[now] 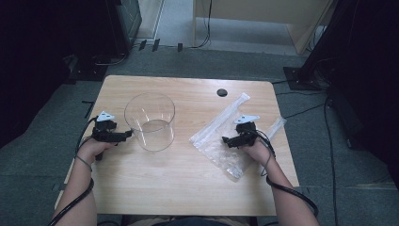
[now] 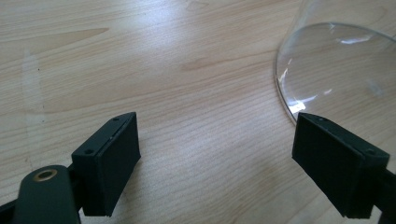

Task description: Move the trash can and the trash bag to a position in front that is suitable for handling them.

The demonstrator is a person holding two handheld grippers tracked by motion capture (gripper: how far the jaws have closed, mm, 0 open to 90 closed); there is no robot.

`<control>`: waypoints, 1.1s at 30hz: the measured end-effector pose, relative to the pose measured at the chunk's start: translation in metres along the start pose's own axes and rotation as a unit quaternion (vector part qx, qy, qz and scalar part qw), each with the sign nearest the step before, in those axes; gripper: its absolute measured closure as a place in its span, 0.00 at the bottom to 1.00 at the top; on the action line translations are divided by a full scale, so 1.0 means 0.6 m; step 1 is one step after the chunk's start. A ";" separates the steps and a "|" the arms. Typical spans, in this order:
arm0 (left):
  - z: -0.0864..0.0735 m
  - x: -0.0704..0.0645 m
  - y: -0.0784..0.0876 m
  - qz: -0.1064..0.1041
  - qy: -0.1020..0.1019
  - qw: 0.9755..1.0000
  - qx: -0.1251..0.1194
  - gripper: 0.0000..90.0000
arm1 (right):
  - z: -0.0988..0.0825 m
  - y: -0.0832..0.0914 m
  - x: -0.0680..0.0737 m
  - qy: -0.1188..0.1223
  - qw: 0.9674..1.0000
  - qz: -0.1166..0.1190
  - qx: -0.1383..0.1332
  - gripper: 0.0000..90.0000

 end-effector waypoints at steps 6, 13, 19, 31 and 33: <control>0.011 0.001 -0.002 -0.009 0.007 1.000 0.007 0.16 | 0.005 0.002 0.003 -0.001 1.000 0.001 0.014 0.07; 0.031 0.005 -0.004 -0.018 0.025 1.000 -0.001 0.16 | 0.012 0.007 0.002 -0.009 1.000 0.010 0.015 0.08; 0.038 0.002 -0.004 -0.028 0.031 0.999 0.000 0.16 | 0.021 0.020 -0.002 -0.028 1.000 0.011 -0.007 0.09; 0.054 0.003 0.006 -0.043 0.063 0.997 0.002 0.19 | 0.028 0.030 -0.006 -0.038 0.999 0.008 -0.016 0.09; 0.054 0.000 0.008 -0.053 0.052 0.997 0.005 0.29 | 0.029 0.030 -0.006 -0.034 0.999 0.008 -0.017 0.09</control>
Point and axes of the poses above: each handheld gripper's, and its own axes: y roughly backward along the jaws, z roughly out of its top, x roughly to its left, the point moved 2 cm from there along -y, roughly forward along the jaws, and after that the axes turned 1 degree about y, right-handed, at the moved point
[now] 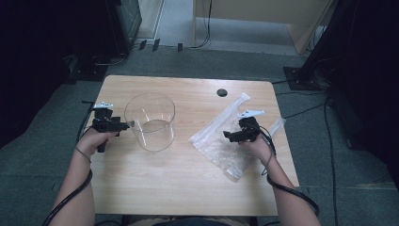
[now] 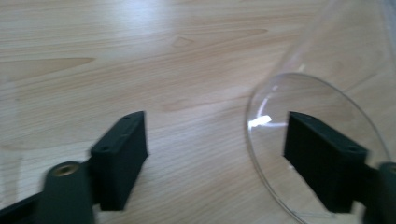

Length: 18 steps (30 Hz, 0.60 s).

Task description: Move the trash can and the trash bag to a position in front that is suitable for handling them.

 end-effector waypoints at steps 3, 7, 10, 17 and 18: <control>0.000 -0.004 0.000 -0.001 -0.007 1.000 0.005 0.28 | 0.000 -0.001 0.001 0.003 1.000 0.001 0.000 0.09; 0.001 -0.009 -0.002 -0.013 -0.008 1.000 0.010 0.28 | 0.000 -0.001 0.001 0.005 1.000 0.001 0.000 0.09; 0.001 -0.013 -0.002 -0.022 -0.010 1.000 0.011 0.28 | 0.000 0.000 0.000 -0.003 1.000 0.001 0.003 0.09; 0.002 -0.019 -0.001 -0.029 -0.017 0.999 0.007 0.28 | -0.001 0.000 -0.002 -0.001 1.000 -0.001 0.006 0.09; 0.003 -0.019 -0.001 -0.029 -0.019 0.999 0.006 0.28 | -0.001 0.000 -0.001 -0.001 1.000 0.000 0.006 0.09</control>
Point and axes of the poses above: each handheld gripper's, and its own axes: y roughly backward along the jaws, z roughly out of its top, x roughly to its left, the point moved 2 cm from there along -y, roughly forward along the jaws, and after that the axes turned 1 degree about y, right-handed, at the moved point
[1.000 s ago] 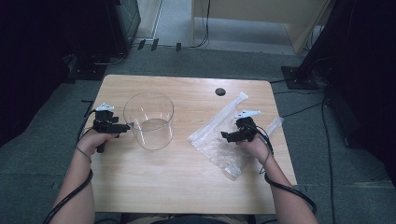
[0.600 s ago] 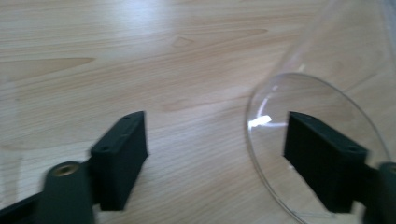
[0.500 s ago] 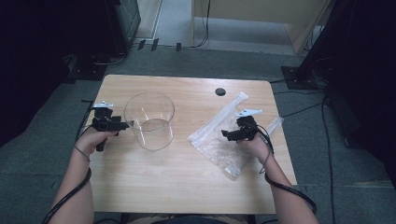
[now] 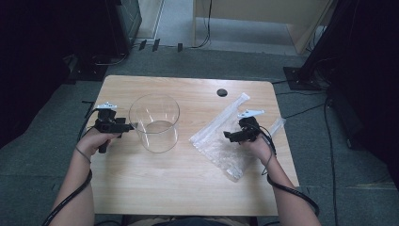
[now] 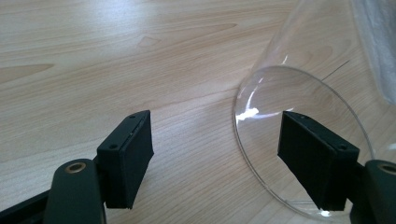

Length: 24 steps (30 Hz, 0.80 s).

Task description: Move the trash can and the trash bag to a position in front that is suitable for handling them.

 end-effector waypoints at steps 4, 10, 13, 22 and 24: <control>0.001 -0.005 -0.002 -0.004 -0.004 1.000 -0.003 0.29 | 0.000 0.000 -0.001 -0.002 1.000 0.002 -0.003 0.09; 0.002 -0.013 -0.006 -0.009 -0.014 1.000 -0.001 0.29 | 0.000 0.004 -0.006 -0.014 1.000 0.004 -0.011 0.09; 0.003 -0.018 -0.009 -0.012 -0.019 1.000 0.001 0.29 | -0.001 0.005 -0.008 -0.013 1.000 0.004 -0.012 0.09; 0.008 -0.035 -0.018 -0.027 -0.034 0.999 -0.002 0.29 | -0.004 0.011 -0.021 -0.017 1.000 -0.002 -0.017 0.09; 0.011 -0.037 -0.020 -0.029 -0.027 0.999 -0.010 0.29 | -0.005 0.011 -0.023 -0.015 1.000 -0.003 -0.015 0.09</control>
Point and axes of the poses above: each handheld gripper's, and its own axes: y roughly backward along the jaws, z roughly out of its top, x roughly to its left, the point moved 2 cm from there along -y, roughly forward along the jaws, and after that the axes turned 1 degree about y, right-handed, at the moved point
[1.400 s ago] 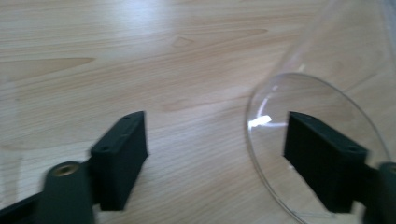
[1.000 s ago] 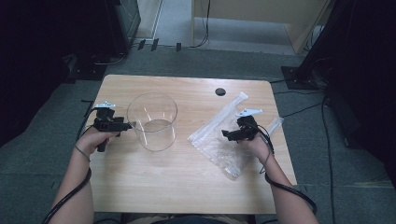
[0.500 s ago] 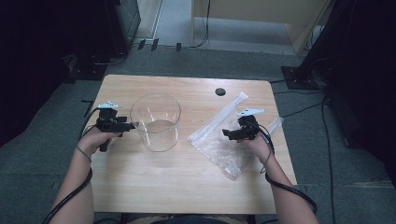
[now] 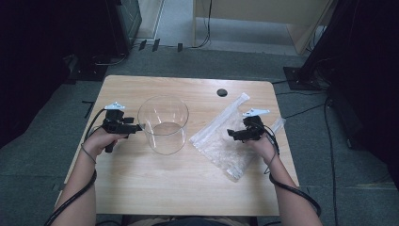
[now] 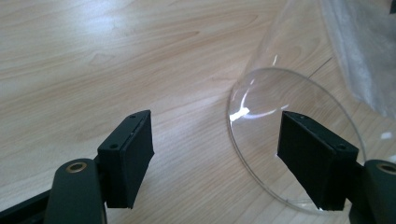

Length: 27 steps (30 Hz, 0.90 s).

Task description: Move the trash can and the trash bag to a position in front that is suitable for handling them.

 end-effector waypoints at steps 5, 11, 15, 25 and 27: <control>0.009 0.002 -0.005 -0.004 0.000 1.000 -0.013 0.30 | 0.000 0.004 -0.009 -0.004 1.000 -0.002 -0.005 0.09; 0.011 -0.005 -0.011 -0.014 -0.005 1.000 -0.011 0.30 | -0.010 0.009 -0.031 -0.015 1.000 -0.011 -0.002 0.09; 0.011 -0.014 -0.013 -0.019 -0.015 1.000 -0.006 0.30 | -0.014 0.014 -0.052 -0.021 0.999 -0.029 -0.005 0.09; 0.012 -0.030 -0.021 -0.029 -0.022 0.999 -0.003 0.30 | -0.036 0.016 -0.089 -0.040 0.998 -0.052 0.006 0.09; 0.012 -0.033 -0.023 -0.032 -0.023 0.999 -0.003 0.30 | -0.040 0.012 -0.092 -0.039 0.998 -0.053 0.009 0.09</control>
Point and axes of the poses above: each handheld gripper's, and its own axes: y roughly backward along the jaws, z roughly out of its top, x roughly to its left, the point moved 2 cm from there along -y, roughly forward along the jaws, and after that the axes turned 1 degree about y, right-handed, at the moved point
